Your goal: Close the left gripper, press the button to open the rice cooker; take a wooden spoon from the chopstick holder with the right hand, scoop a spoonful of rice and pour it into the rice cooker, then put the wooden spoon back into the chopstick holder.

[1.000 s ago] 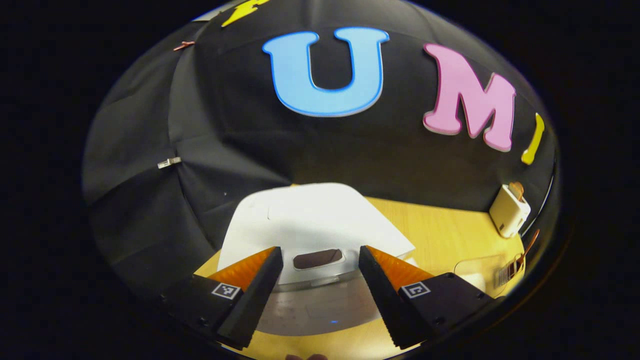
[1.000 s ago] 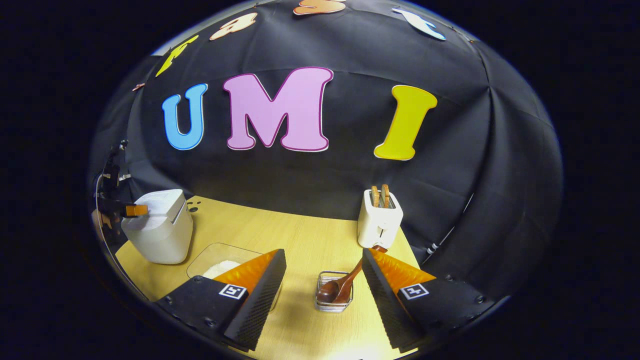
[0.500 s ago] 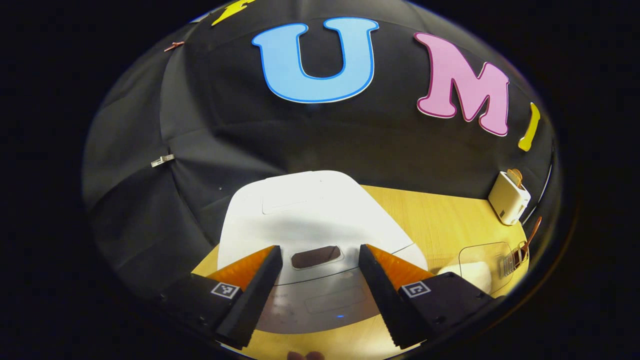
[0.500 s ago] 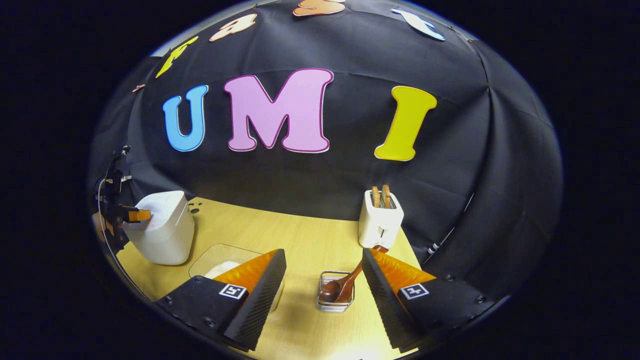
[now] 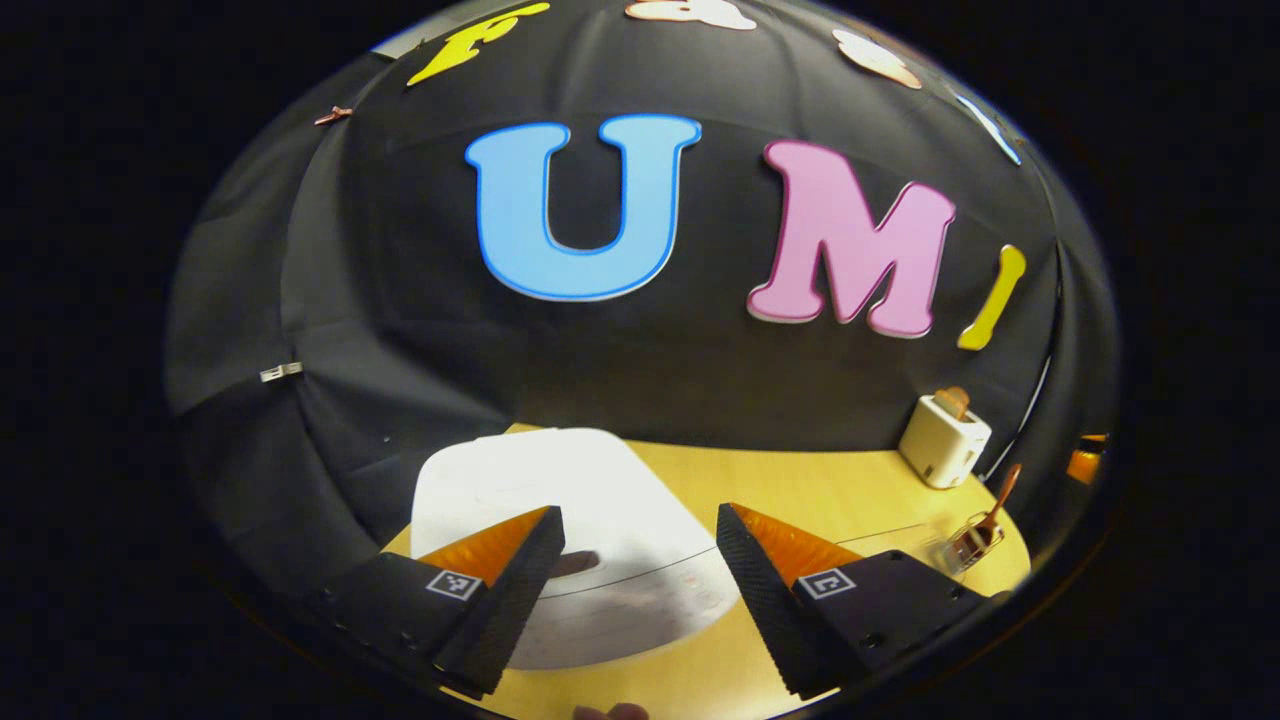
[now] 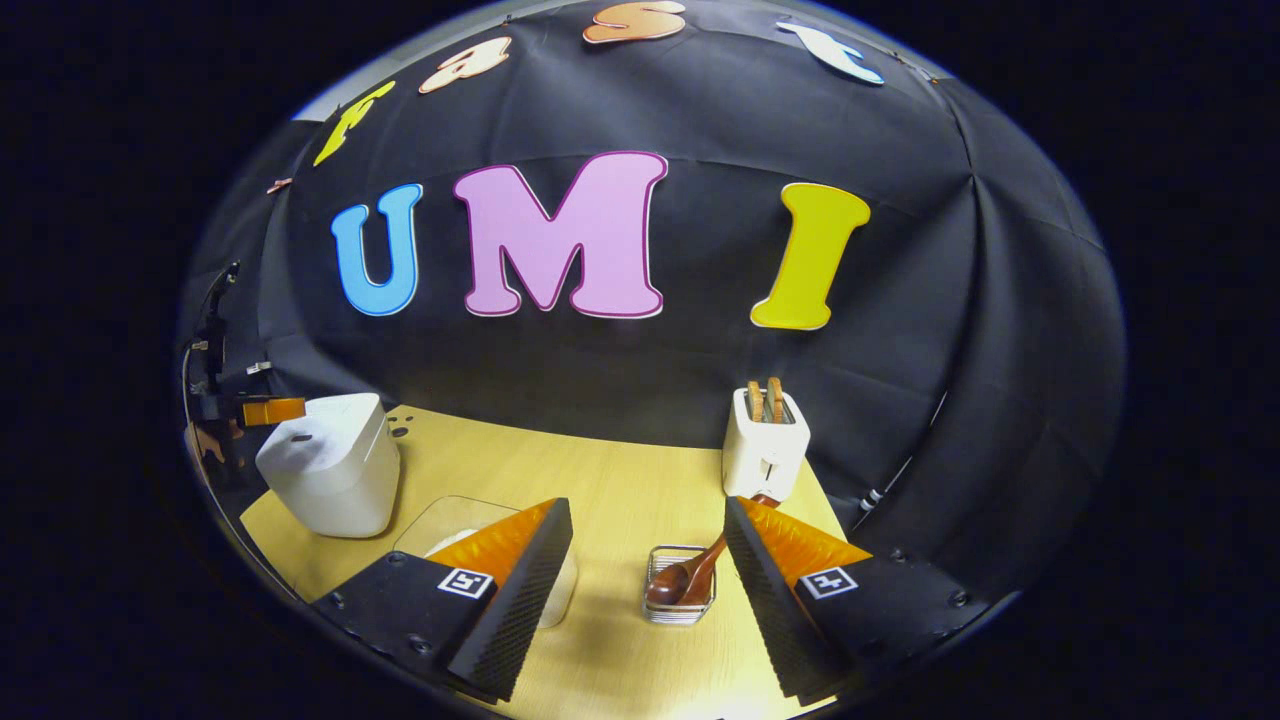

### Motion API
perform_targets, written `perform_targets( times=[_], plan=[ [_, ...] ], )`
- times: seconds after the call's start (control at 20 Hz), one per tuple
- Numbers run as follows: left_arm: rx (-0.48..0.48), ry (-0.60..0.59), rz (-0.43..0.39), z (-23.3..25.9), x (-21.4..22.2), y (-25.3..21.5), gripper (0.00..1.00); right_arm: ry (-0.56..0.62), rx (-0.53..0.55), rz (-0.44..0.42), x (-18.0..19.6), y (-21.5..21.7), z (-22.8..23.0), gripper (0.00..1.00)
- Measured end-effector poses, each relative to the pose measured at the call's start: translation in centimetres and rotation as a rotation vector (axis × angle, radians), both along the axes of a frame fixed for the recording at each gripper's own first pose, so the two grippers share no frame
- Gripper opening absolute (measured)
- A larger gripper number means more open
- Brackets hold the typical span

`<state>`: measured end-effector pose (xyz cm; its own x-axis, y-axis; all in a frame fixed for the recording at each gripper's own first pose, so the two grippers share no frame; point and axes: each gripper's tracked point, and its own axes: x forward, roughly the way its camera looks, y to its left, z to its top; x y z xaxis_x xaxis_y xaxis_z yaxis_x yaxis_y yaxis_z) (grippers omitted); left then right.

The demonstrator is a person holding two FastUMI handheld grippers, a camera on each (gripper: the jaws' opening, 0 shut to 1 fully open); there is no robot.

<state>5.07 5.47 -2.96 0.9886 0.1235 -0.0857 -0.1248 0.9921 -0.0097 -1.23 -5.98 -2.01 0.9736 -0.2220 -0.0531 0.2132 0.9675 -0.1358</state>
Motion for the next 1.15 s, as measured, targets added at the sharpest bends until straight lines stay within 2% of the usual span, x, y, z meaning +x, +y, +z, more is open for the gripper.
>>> perform_targets(
  times=[0.25,0.45,0.85,1.0,1.15],
  plan=[
    [-0.008,-0.12,-0.154,4.1,-2.5,-4.5,0.95,-0.01,0.003,0.04,0.3,2.2,0.6,0.95],
    [0.029,-0.165,-0.238,5.5,-4.3,-6.4,0.95,-0.029,0.024,0.063,0.7,4.1,1.3,0.95],
    [0.094,-0.147,-0.342,4.1,-5.7,-6.1,0.95,-0.06,0.006,0.046,0.4,8.7,2.5,0.95],
    [0.08,-0.15,-0.371,3.9,-5.8,-6.3,0.95,-0.065,-0.006,0.03,0.2,9.3,2.6,0.95],
    [0.06,-0.153,-0.364,4.1,-5.9,-6.0,0.95,-0.065,-0.016,0.036,0.1,9.5,2.7,0.95]
  ],
)
